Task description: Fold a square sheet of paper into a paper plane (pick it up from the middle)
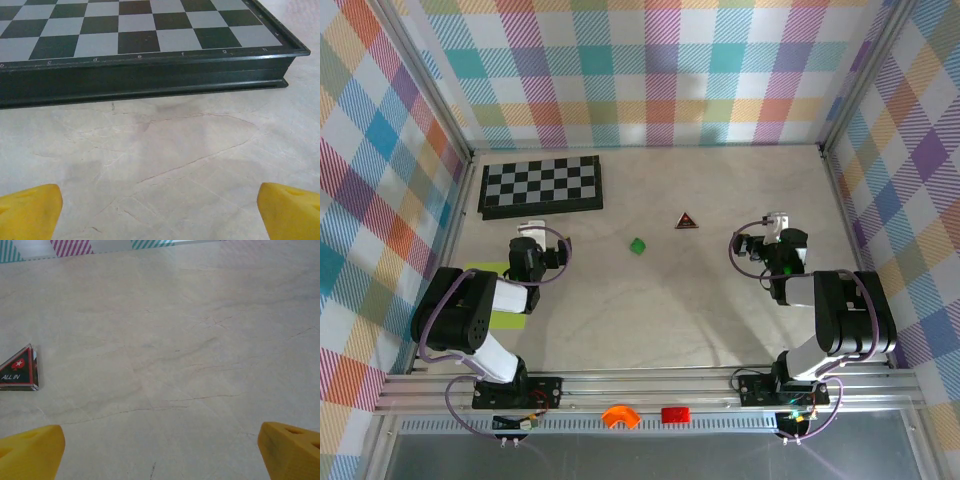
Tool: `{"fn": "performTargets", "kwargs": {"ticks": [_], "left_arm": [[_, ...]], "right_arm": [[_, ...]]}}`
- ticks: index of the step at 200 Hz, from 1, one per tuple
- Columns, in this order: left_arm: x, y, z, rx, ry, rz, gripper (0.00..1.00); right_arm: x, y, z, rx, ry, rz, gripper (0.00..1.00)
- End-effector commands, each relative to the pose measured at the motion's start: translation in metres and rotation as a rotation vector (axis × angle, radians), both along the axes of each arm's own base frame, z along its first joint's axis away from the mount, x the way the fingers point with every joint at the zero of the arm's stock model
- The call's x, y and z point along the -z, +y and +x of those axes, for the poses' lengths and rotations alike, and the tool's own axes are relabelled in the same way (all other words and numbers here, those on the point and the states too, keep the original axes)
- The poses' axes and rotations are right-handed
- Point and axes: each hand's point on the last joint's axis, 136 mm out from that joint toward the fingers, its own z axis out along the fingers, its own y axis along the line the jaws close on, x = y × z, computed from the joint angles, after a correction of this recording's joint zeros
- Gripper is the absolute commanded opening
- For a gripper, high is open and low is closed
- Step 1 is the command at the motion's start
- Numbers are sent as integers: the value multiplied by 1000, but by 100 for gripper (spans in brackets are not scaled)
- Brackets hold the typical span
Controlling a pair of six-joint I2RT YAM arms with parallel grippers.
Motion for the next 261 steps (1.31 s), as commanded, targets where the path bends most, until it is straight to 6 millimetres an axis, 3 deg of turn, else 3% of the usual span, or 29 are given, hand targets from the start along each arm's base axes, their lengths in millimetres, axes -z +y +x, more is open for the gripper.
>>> {"fn": "performTargets", "kwargs": {"ticks": [1,261], "left_arm": [[-14,-1,6,15,-52,0,100],[-14,1,7,-4,-47,-1,100]], "right_arm": [[-13,1,7,-10,-47,11,99],[-14,7,4,-49,-61,9,99]]}}
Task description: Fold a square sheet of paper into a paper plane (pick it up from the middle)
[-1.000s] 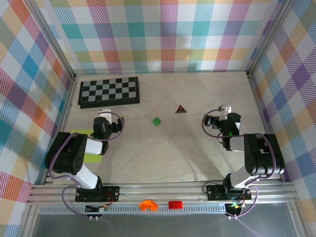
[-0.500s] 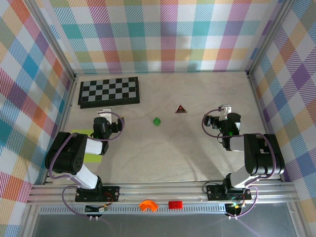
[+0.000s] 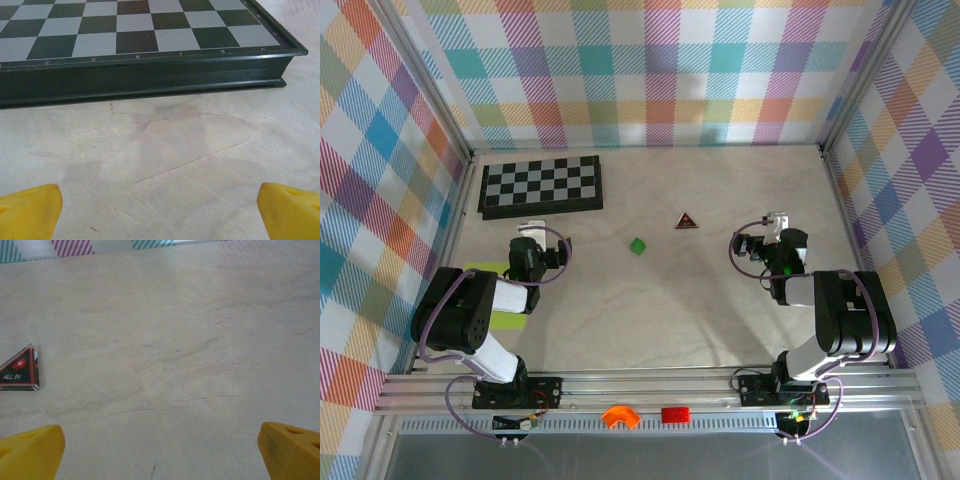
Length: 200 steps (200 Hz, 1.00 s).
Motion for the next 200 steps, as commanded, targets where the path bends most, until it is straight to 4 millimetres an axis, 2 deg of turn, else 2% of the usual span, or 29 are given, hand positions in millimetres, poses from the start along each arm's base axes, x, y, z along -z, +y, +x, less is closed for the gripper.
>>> {"fn": "performTargets", "kwargs": {"ticks": [1,39,63,92,102,122,142,157,164,170,184,200], "left_arm": [[-14,2,7,-5,-48,0,100],[-15,4,5,-24,-56,0,100],[-23,3,-6,-8,-117,-10,100],[-48,7,-19,-28,-181,-22,100],[-58,8,-22,-33,-188,-26,100],[-85,12,-29,-66,-217,-62,100],[-111,30,-38,-200,-243,-183,100],[-115,45,-50,-344,-183,-306,100],[-119,46,-53,-370,-166,-352,100],[-122,42,-56,-351,-148,-376,100],[-121,28,-67,-315,-65,-468,100],[-119,14,-79,-260,-33,-551,100]], "right_arm": [[-14,6,3,-42,-60,6,99],[-19,10,-6,-28,-122,-35,99],[-28,9,-8,-17,-145,-47,99],[-45,2,-9,44,-60,-15,99],[-48,0,-15,67,-20,17,99],[-74,7,-31,48,-52,82,99],[-97,9,-48,67,-32,182,99],[-105,8,-61,140,30,319,99],[-105,8,-68,185,78,409,99],[-109,12,-74,175,99,453,99],[-123,38,-87,8,103,474,99],[-130,61,-102,-127,116,534,99]]}}
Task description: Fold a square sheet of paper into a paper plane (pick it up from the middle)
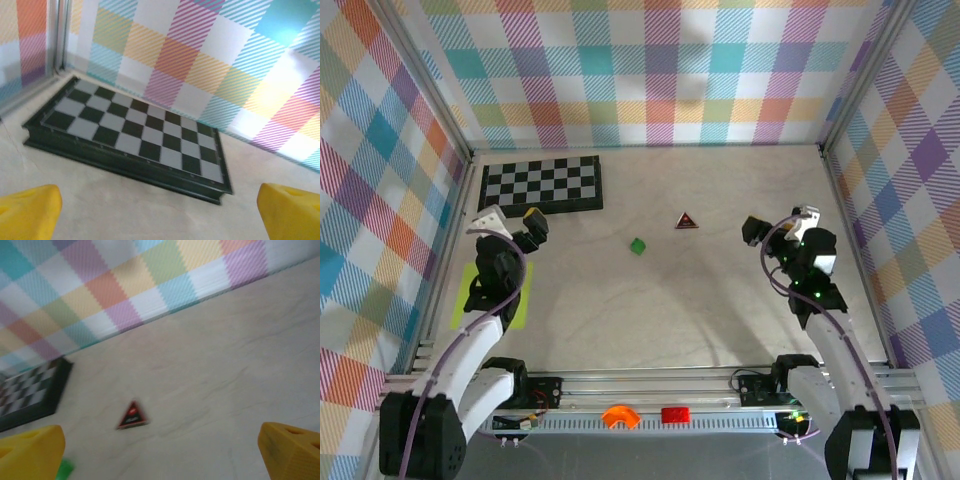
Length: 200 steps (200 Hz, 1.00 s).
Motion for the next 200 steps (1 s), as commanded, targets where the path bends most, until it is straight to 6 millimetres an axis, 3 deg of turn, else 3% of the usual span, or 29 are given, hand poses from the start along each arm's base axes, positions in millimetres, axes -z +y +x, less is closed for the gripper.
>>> {"fn": "performTargets", "kwargs": {"ticks": [1,19,47,83,137,161,200], "left_arm": [[38,-13,-26,38,178,-192,100],[36,-34,-31,157,146,-269,100],[59,-50,-38,218,272,-337,100],[88,-45,-45,160,395,-352,100],[111,-45,-50,142,536,-369,100],[124,-31,-47,71,616,-338,100],[141,11,-50,-93,705,-271,100]], "right_arm": [[8,40,-31,-205,125,173,99],[8,57,-45,-310,182,229,99],[24,68,-61,-364,334,283,99],[35,80,-83,-437,475,348,99],[42,85,-112,-447,596,414,99],[41,83,-119,-437,601,400,99],[38,84,-112,-432,592,421,99]]}}
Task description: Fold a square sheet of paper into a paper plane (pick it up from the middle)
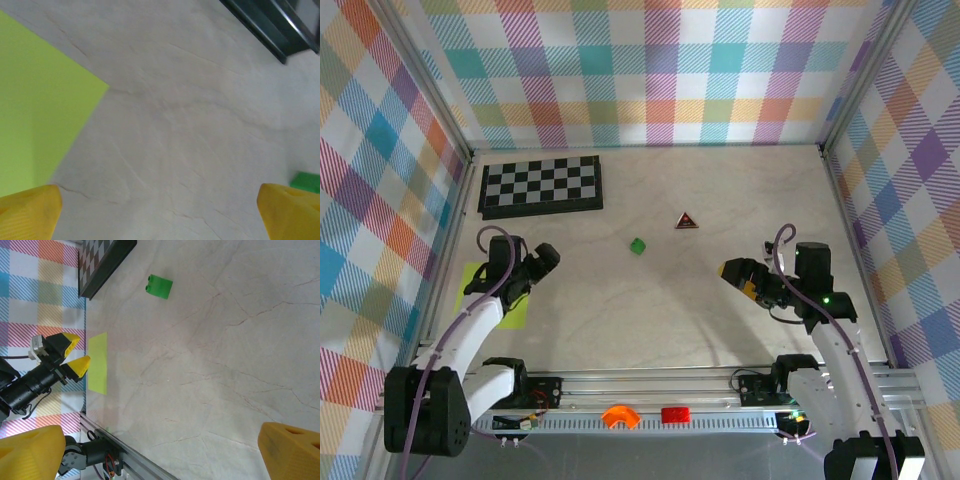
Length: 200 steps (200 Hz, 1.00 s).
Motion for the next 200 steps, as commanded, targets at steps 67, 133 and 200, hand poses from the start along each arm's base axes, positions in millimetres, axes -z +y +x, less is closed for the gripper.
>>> {"fn": "performTargets", "kwargs": {"ticks": [67,133,200], "left_arm": [[40,65,-2,-203,212,87,100],[69,54,-19,-193,321,31,100],[78,4,-37,-130,307,-244,100]], "right_arm": [[-14,-3,30,73,-6,23,99],[2,-11,14,119,49,-16,99],[14,2,-11,23,132,24,99]]}}
